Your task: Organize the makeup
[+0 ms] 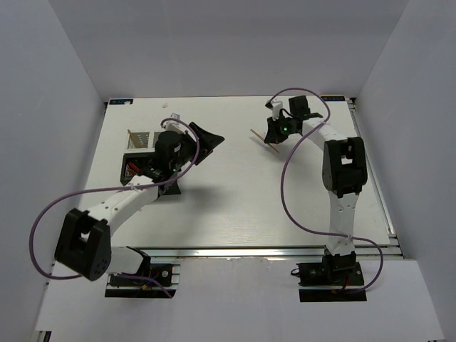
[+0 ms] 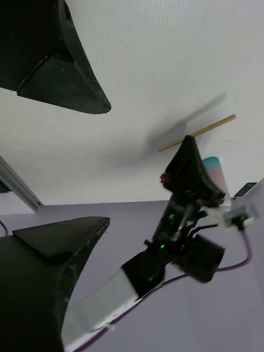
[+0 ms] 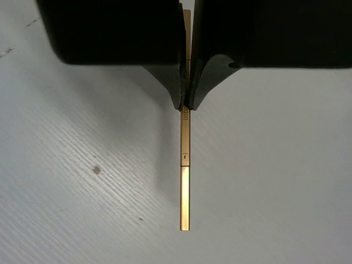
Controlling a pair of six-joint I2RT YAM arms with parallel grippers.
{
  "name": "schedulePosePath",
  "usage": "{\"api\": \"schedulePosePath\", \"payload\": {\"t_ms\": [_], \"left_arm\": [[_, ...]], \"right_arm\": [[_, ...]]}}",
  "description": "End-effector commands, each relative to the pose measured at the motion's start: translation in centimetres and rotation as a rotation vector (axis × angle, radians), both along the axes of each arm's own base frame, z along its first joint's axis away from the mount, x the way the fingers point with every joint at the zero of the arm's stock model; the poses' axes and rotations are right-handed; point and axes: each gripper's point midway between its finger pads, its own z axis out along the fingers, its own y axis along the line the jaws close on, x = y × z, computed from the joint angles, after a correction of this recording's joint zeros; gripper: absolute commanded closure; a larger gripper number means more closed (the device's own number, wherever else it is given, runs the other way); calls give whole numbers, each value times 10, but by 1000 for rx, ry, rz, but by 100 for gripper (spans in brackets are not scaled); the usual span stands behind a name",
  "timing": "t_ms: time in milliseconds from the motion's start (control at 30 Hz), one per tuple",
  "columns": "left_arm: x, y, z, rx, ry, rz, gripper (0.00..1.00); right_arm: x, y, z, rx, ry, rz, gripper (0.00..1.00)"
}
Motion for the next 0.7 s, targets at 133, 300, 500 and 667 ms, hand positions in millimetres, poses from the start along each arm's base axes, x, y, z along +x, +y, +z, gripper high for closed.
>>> {"api": "schedulePosePath", "payload": {"t_ms": [133,300,500,667], "left_arm": [[53,-25,30,-98,-33,72,21],[75,-47,16,-61,-28,32,29],[86,-62,16,-54,-47,10,31],[88,-67,11,-44,-37,1,34]], "right_arm": [[-55,42,122,383,105,90,100],[-80,50,140,496,230,68,100],[-91,54,148,532,266,68,100],[-94,61,158,553,265,87,100]]}}
